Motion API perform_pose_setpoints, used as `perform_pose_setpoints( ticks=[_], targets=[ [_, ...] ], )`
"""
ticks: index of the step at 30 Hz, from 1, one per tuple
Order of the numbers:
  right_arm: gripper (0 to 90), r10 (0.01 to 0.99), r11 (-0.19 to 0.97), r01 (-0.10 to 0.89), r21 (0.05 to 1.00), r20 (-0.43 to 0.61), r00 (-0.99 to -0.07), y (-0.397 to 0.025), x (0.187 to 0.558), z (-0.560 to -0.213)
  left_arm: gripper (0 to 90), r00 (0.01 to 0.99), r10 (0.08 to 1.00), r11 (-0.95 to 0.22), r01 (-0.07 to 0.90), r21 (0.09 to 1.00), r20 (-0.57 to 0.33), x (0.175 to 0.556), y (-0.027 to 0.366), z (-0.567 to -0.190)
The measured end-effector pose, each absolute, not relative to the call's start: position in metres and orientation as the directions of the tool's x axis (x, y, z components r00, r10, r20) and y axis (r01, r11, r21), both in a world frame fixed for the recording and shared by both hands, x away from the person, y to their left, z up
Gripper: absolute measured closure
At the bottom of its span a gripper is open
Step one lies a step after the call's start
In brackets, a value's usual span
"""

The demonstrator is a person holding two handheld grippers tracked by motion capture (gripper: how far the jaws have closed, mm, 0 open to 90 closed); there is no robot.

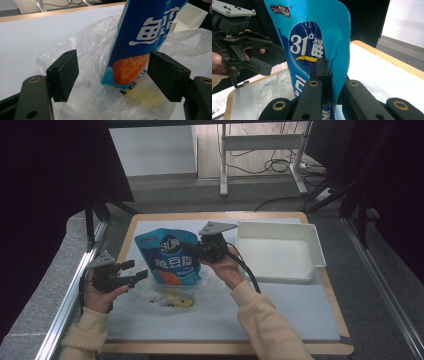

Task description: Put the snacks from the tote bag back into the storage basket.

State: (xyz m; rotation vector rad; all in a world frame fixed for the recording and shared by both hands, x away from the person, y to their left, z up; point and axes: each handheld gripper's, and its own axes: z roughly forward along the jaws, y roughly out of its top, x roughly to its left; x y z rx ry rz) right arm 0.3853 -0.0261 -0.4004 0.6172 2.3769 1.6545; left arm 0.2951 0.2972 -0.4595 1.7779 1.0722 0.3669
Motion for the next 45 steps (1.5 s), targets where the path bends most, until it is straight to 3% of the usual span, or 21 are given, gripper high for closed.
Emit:
perform_pose_setpoints(
  ticks=[45],
  targets=[
    [88.9,0.421,0.225,0.213,0.951,0.102,-0.901,0.0,0.37,-0.386,25.4,0.545,0.808,-0.105,0.508,0.855,-0.224,0.295,0.307,-0.461]
  ],
)
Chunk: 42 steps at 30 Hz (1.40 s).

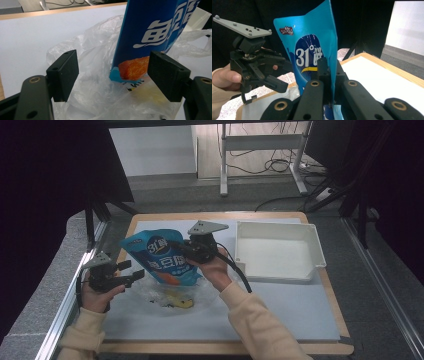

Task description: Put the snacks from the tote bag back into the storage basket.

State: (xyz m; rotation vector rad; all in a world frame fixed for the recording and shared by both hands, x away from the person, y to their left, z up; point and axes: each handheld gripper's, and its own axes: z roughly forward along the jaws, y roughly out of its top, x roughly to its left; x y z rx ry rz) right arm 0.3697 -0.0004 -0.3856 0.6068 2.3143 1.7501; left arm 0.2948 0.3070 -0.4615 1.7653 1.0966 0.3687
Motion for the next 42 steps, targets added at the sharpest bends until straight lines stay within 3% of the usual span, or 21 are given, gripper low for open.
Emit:
perform_pose_setpoints(
  ticks=[42],
  targets=[
    [89.1,0.412,0.094,0.133,0.987,0.083,-0.908,-0.02,0.358,-0.309,25.4,0.54,0.81,-0.11,0.523,0.845,-0.229,0.297,0.309,-0.465]
  ],
)
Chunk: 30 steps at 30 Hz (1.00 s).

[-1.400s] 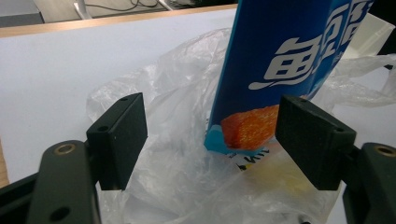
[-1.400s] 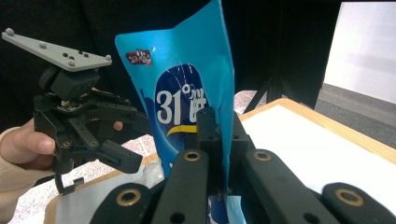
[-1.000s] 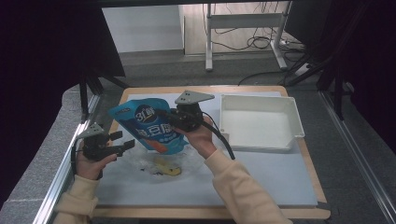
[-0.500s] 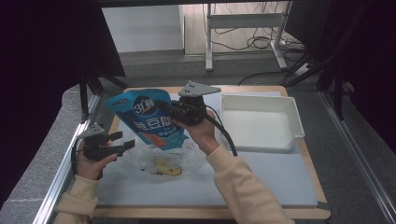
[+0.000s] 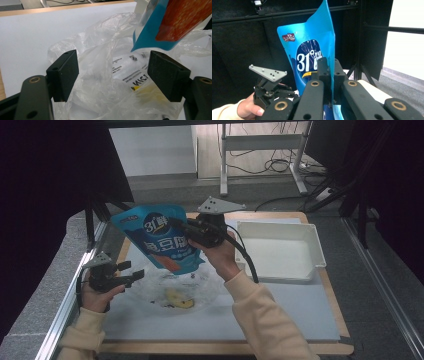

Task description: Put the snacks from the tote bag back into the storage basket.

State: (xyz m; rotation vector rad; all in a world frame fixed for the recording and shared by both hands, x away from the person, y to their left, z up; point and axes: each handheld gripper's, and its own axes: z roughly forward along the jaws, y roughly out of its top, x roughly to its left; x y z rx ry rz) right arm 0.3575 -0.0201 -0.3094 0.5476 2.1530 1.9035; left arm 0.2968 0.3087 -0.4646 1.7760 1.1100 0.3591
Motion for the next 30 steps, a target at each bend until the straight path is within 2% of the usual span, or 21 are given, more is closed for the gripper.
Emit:
perform_pose_setpoints(
  ticks=[30],
  targets=[
    [89.1,0.49,0.043,0.092,0.995,0.059,-0.87,-0.071,0.372,-0.275,25.4,0.536,0.811,-0.105,0.526,0.844,-0.233,0.297,0.308,-0.466]
  ],
)
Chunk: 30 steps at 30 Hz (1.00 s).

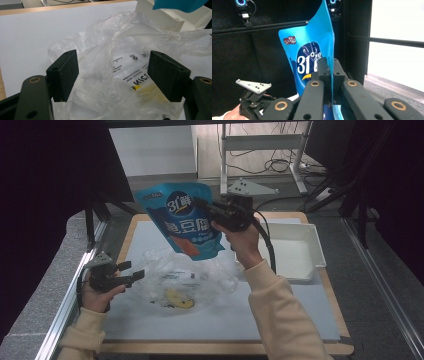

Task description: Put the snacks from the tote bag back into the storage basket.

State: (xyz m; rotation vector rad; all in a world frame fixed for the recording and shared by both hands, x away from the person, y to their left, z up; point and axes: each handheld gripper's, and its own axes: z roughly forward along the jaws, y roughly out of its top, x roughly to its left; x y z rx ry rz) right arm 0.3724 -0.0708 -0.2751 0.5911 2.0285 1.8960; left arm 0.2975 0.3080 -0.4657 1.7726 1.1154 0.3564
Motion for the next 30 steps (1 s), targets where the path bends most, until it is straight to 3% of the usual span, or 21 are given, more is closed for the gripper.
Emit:
perform_pose_setpoints(
  ticks=[30],
  targets=[
    [89.1,0.6,0.008,0.101,0.995,0.077,-0.797,-0.134,0.391,-0.273,25.4,0.536,0.812,-0.11,0.53,0.841,-0.231,0.298,0.307,-0.467]
  ],
)
